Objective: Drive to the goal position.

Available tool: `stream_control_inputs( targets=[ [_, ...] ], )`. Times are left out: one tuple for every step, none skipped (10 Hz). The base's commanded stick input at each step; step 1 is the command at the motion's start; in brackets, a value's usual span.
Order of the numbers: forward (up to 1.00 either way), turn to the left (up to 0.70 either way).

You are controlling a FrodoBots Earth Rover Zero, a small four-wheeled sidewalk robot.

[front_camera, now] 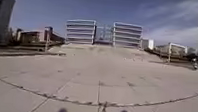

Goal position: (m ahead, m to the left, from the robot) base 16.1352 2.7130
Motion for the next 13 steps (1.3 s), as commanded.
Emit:
stream_control_inputs(
  targets=[
    [0.70,0.00],
    [0.70,0.00],
    [0.70,0.00],
    [0.70,0.00],
    [0.70,0.00],
    [0.70,0.00],
    [0.70,0.00],
    [0.70,0.00],
    [0.70,0.00],
    [0.70,0.00],
    [0.70,0.00],
    [0.70,0.00],
    [0.70,0.00]
  ],
)
